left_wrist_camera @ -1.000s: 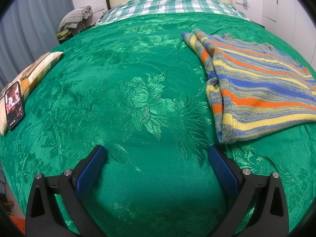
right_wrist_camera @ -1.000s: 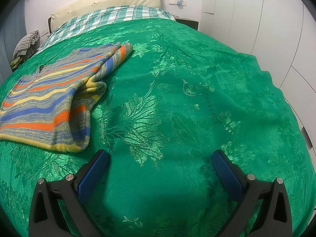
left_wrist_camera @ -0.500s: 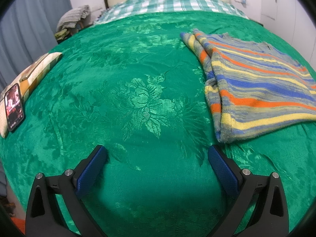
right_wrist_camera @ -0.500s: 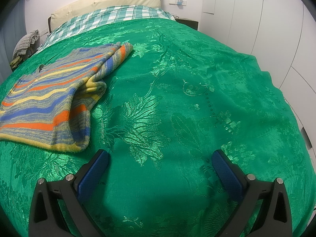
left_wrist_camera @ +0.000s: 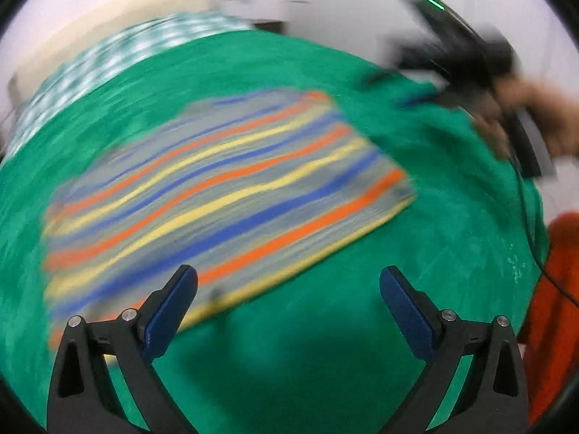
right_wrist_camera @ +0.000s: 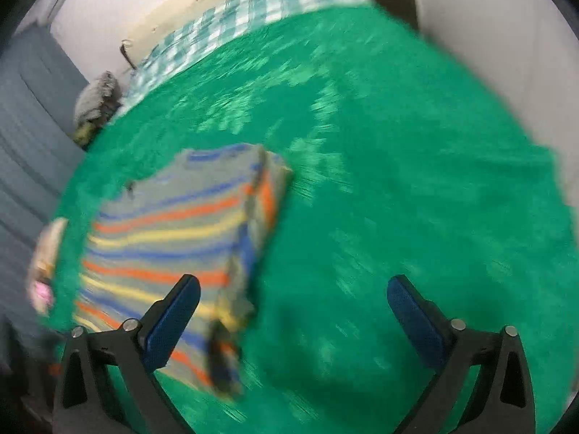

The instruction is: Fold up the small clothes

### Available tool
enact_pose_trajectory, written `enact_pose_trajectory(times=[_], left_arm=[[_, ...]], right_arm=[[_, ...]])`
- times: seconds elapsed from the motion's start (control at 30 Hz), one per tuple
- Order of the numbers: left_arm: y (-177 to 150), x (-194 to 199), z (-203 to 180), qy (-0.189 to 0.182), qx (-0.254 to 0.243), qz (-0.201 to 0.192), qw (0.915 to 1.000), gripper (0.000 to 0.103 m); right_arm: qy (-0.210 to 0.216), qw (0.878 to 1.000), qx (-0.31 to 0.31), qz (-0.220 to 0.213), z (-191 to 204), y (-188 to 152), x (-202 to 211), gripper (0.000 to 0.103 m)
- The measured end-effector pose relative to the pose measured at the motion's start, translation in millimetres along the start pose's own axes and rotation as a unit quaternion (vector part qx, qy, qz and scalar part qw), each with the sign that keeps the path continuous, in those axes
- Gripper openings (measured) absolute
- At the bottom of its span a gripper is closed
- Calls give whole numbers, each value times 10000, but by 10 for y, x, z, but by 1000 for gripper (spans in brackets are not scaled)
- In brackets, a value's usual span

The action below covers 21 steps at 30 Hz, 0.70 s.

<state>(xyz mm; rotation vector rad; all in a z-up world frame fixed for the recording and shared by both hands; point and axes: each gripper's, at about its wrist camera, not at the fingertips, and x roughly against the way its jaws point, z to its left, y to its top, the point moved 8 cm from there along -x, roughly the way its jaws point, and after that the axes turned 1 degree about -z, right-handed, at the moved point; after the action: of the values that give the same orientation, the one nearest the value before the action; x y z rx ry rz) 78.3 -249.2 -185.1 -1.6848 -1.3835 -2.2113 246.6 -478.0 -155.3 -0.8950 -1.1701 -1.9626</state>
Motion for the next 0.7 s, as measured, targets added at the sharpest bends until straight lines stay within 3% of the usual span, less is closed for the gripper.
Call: enact_pose_trajectory(times=[0.07,0.2,0.23,0.27,0.3,0.33,0.43,0.5,0.57,0.7], left_arm=[[156,-305,-253,-158,-282,81,9994,88],[329,-692,-415,5,-724,-36,9974,85],[361,-693,-407,-105,-719,-148,9972,69],[374,-687,-384,-264,-649,-232,9973,33],[392,-677,-331,-371,-531,-263,9976,16],[416,-635,-203,-400,-320,-325,9982,9],[450,-415,217,-504,409,-603,9961,7],[435,-146,600,-527,999,-853,9899,7],[352,180,1049,-479,1594,-1106,9798,7],[-24,733,1990,-205,2749,-1337,9519,7]], right_arm=[[509,9978,-254,341,84,193,-299,85],[784,9915,-208,1021,248,302,-847,79],[749,9915,-108,1057,279,349,-947,76],[776,9917,-28,1023,322,411,-1020,61],[890,9909,-22,1012,362,464,-1056,46],[945,9900,-40,1047,391,497,-1076,8],[1003,9888,150,1093,539,611,-1051,10],[1130,9876,390,1014,815,705,-927,10],[1359,9841,686,912,1232,807,-817,10],[1815,9744,983,892,2205,864,-870,10]])
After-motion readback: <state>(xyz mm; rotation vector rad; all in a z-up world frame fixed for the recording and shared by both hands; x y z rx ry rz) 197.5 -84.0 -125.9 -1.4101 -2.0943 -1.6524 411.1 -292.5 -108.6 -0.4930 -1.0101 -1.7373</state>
